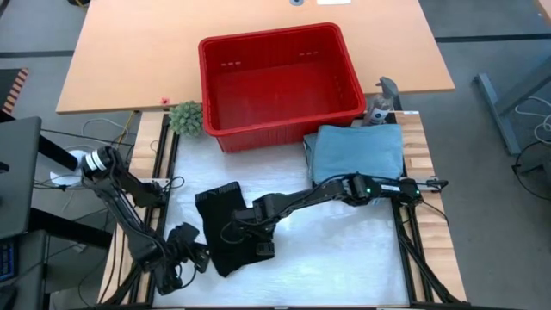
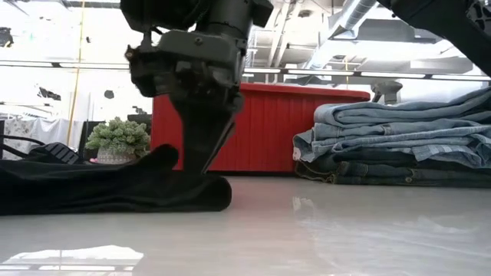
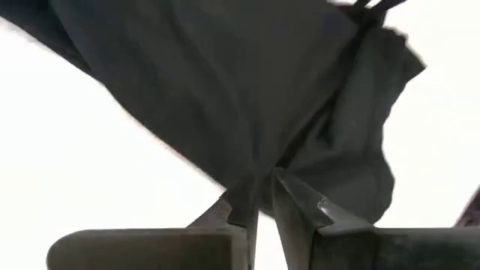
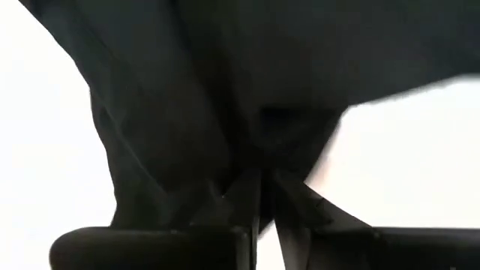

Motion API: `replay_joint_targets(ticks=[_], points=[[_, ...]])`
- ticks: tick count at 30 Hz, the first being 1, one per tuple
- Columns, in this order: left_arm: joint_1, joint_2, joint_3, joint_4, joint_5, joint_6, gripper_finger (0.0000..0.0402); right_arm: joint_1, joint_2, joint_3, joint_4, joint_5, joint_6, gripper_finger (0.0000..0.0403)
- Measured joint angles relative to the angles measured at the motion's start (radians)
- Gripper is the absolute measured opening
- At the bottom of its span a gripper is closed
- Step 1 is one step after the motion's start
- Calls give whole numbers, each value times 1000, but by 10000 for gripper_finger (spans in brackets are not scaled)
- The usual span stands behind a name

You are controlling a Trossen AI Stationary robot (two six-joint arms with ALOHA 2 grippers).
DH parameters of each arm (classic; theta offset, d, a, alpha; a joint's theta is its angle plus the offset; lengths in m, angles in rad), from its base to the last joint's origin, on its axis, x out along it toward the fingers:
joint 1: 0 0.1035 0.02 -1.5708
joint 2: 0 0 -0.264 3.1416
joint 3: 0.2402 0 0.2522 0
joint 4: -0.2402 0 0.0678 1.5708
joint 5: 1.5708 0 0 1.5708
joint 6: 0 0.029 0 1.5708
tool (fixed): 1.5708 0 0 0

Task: Fold Laundry from Bin
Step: Fold the black boxer short

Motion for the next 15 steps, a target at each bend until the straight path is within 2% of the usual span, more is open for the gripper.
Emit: replay_joint_targets(ticks=[6,12,15], points=[[-23,-27,0,-52,-129,-152,79,-7,-34,0,-50,-2,-8,102],[-32,-31,0,-60,-133,-204,154,-38,-89,2,-44,-2,5,181],[-21,-49,0,-77,-133,-222,193,-72,-110,3,-5,-2,64,227]])
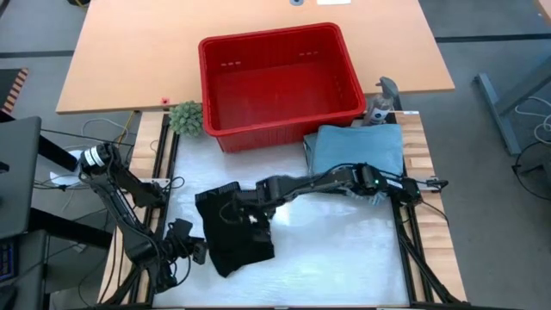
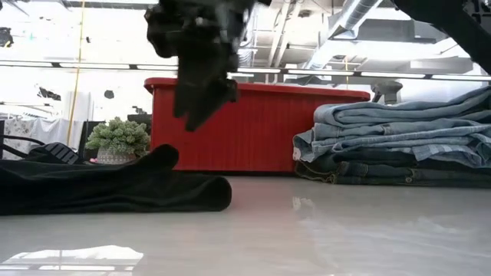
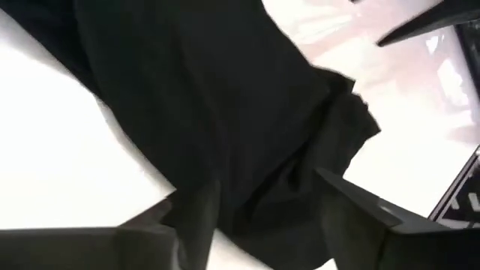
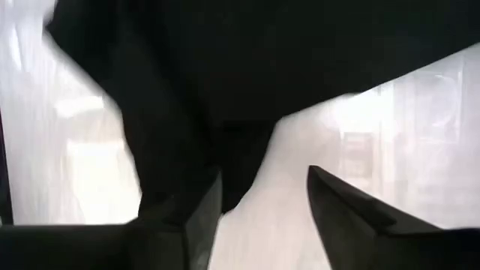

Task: Fold Laundry from Bin
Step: Fold the black boxer short

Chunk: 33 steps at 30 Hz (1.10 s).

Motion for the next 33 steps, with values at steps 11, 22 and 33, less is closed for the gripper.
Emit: replay_joint_targets(ticks=[11,22,33], points=[[64,-54,-38,-103,56,-81,251,-97,110,-1,163,26,327,271],[117,-52,-123,19,84,-97,252,-99,124,2,234,114,386,272],[149,-44,-187,70,219,-95,252,-99,124,2,245,113,373,272]])
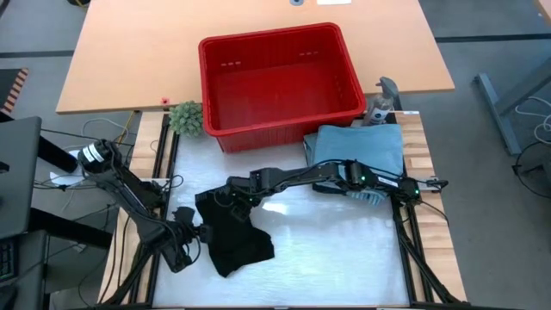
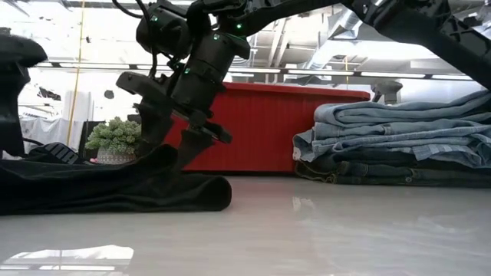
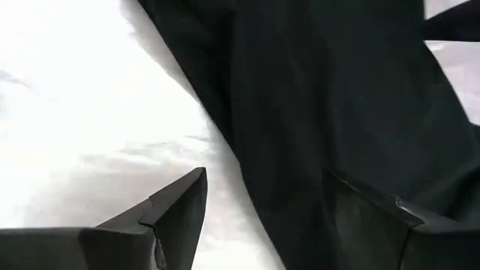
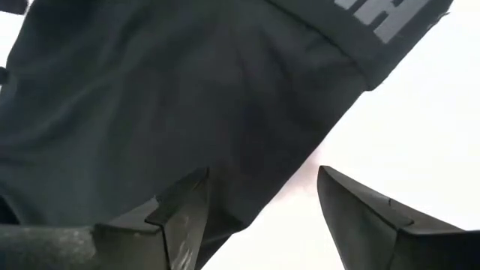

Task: Fold Laundry from Bin
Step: Fold the black boxer short

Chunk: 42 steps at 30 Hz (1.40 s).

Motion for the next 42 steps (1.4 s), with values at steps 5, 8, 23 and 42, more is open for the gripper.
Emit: replay_joint_targets(ticks=[5,8,23,42], points=[[51,17,-60,123,-22,-1,252,5,0,0,0,1,-10,272],[74,21,-100,215,-38,14,252,6,0,0,-2,1,-8,272],[184,26,-119,217,-42,21,167,44,88,5,27,-58,102,139],[206,-130,-101,177,-277,140,1,8,-81,96,-221,-57,-38,19]])
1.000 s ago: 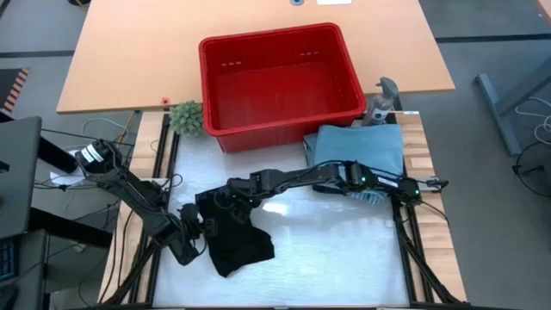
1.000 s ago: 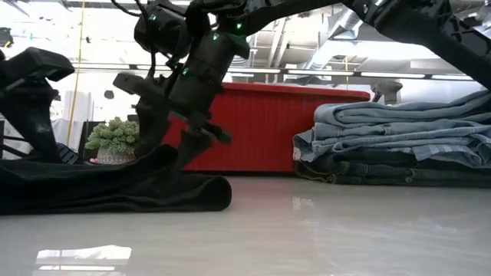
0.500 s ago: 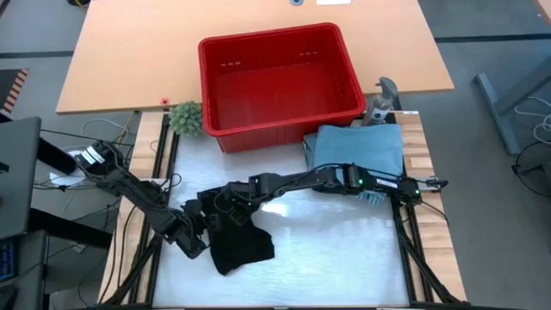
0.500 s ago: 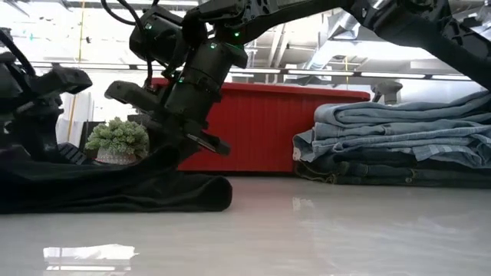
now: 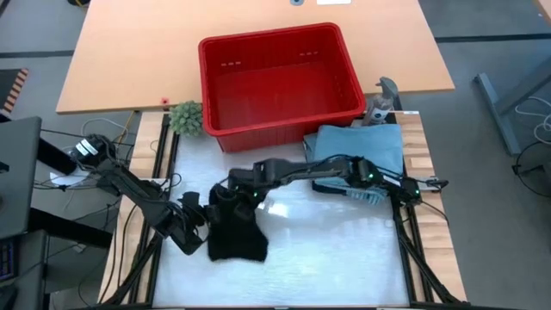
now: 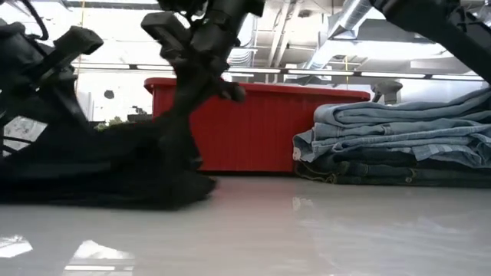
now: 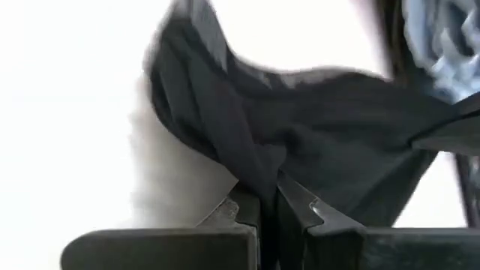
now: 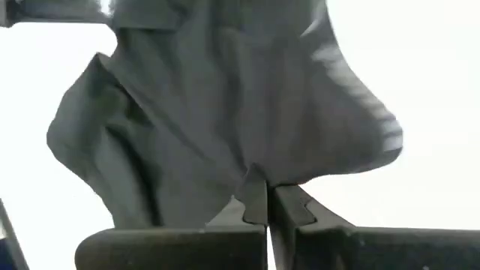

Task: Fold Laundry from Bin
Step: Fold the black boxer short

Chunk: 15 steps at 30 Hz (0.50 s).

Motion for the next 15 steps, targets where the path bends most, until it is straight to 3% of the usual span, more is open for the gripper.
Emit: replay_joint_targets(ticks=[8,15], points=[[87,-198,0,-119,-120,135,0,-60,-91,0,-77,69,-101,19],[262,-336,0,-109,-146,451,0,-129,-112,-2,-73,92,-158,19]])
